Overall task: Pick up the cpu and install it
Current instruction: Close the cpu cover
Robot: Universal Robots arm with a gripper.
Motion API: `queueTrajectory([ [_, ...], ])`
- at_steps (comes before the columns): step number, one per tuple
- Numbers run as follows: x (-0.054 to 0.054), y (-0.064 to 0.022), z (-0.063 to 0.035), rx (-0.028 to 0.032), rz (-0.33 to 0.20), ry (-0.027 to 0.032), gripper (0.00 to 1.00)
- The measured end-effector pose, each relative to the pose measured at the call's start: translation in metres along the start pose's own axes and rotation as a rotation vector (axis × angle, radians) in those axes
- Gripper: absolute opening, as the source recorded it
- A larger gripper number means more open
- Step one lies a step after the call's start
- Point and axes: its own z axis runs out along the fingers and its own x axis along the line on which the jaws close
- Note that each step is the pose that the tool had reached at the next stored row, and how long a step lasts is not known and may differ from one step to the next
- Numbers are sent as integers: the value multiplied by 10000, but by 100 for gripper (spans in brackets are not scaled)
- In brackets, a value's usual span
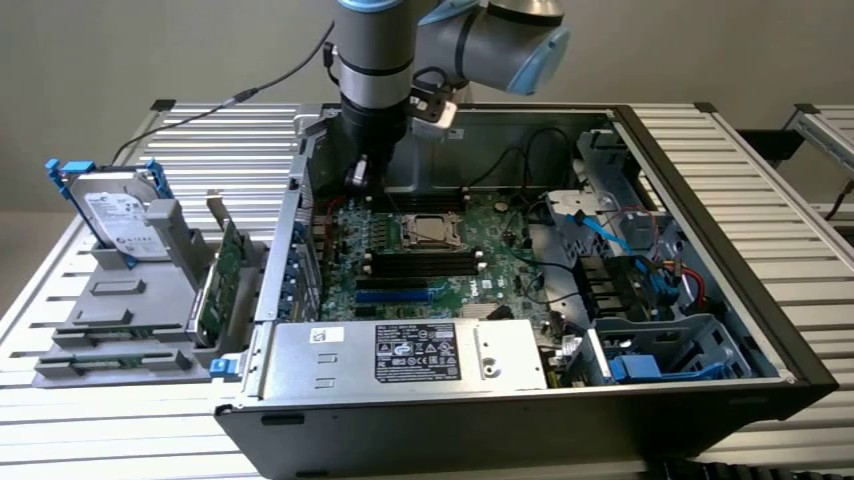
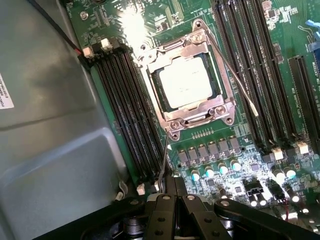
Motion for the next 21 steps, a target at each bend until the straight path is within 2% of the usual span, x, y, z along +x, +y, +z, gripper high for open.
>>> queueTrajectory([
  [3, -1, -2, 0, 38, 313, 21, 11],
  [8, -2, -5, 0, 75, 846, 90, 11],
  [12, -4, -11, 1, 82, 1240, 199, 11],
  [14, -7, -16, 1, 86, 1430, 296, 11],
  [16, -8, -22, 1, 105, 1606, 434, 11],
  [19, -12, -31, 1, 157, 1858, 683, 11],
  [21, -14, -37, 2, 206, 2016, 876, 11],
])
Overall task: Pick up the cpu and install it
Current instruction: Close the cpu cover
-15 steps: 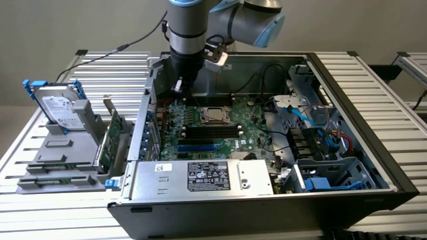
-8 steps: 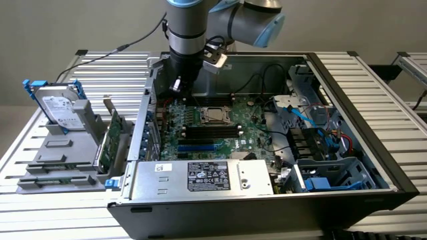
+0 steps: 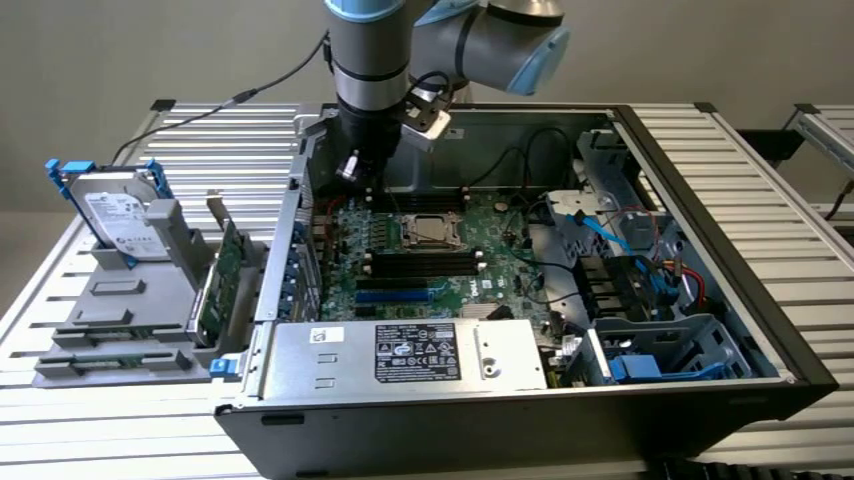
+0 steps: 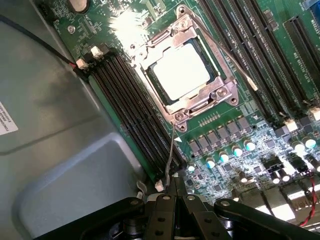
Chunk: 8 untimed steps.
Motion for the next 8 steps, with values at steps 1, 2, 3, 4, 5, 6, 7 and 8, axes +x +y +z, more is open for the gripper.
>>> queueTrajectory([
  [1, -1, -2, 0, 34, 70, 95, 11],
  [2, -3, -4, 0, 68, 142, 190, 11],
  [3, -3, -5, 0, 83, 220, 259, 11],
  [4, -3, -5, 0, 69, 329, 299, 11],
  [5, -3, -5, 0, 38, 453, 324, 11],
  [6, -3, -5, 0, 8, 574, 347, 11],
  [7, -3, -5, 0, -22, 687, 371, 11],
  [8, -4, -6, 0, -51, 802, 394, 11],
])
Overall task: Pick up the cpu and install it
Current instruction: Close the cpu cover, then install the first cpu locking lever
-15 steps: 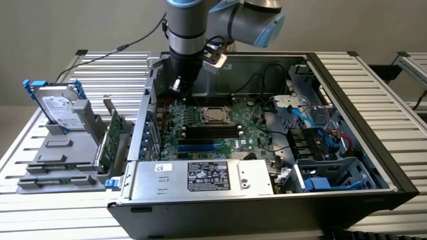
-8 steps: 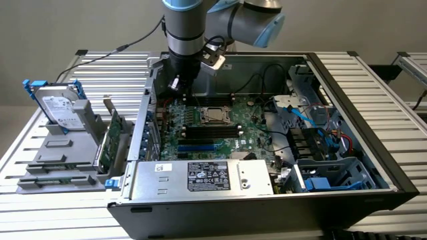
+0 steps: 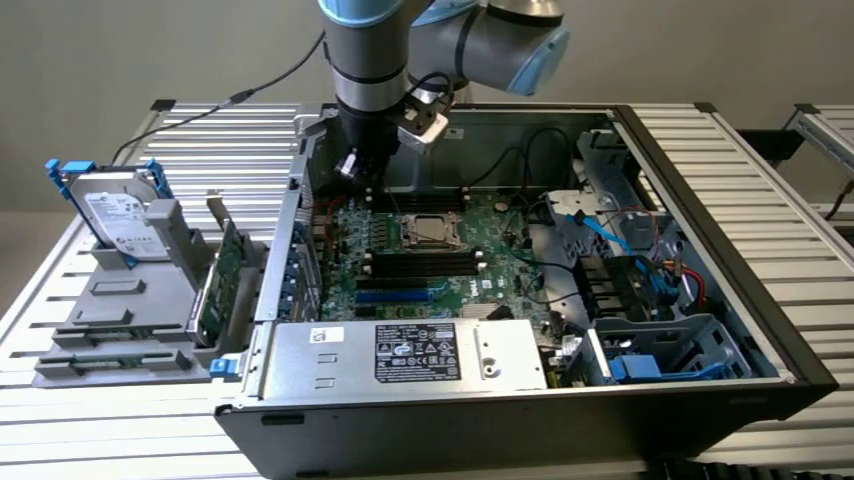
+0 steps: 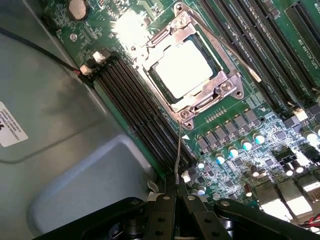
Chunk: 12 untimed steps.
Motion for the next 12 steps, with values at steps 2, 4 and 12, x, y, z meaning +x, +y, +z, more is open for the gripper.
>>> queueTrajectory([
  [2, -1, -2, 0, -51, 190, 39, 11],
  [4, -2, -3, 0, -104, 388, 78, 11],
  [12, -7, -9, 1, -316, 1184, 244, 11],
])
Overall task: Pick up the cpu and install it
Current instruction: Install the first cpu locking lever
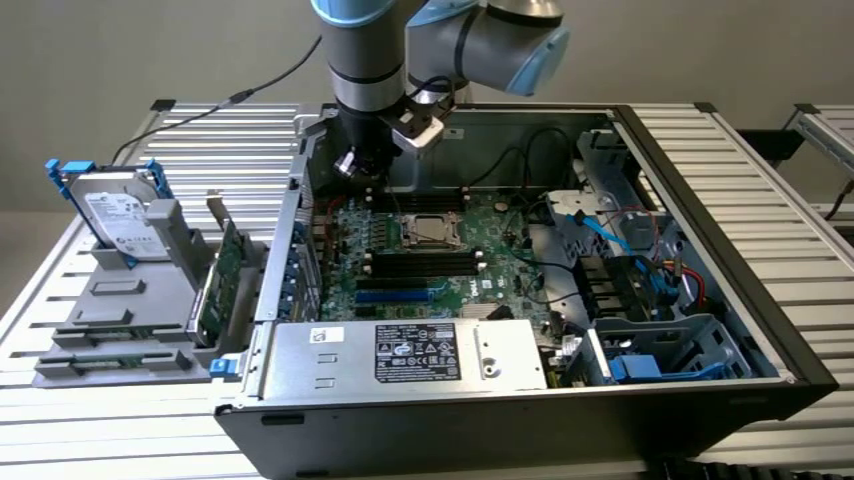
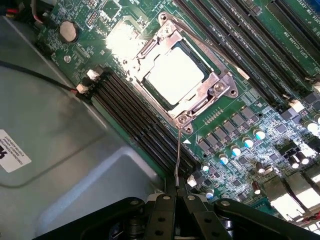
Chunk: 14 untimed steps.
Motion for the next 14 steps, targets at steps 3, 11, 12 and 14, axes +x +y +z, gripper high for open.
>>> queueTrajectory([
  [3, -14, -15, -1, -13, 48, -13, 11],
  [11, -49, -51, -3, -68, 314, 9, 11],
  [12, -50, -52, -3, -86, 378, 22, 11],
  [14, -51, -53, -4, -127, 516, 46, 11],
])
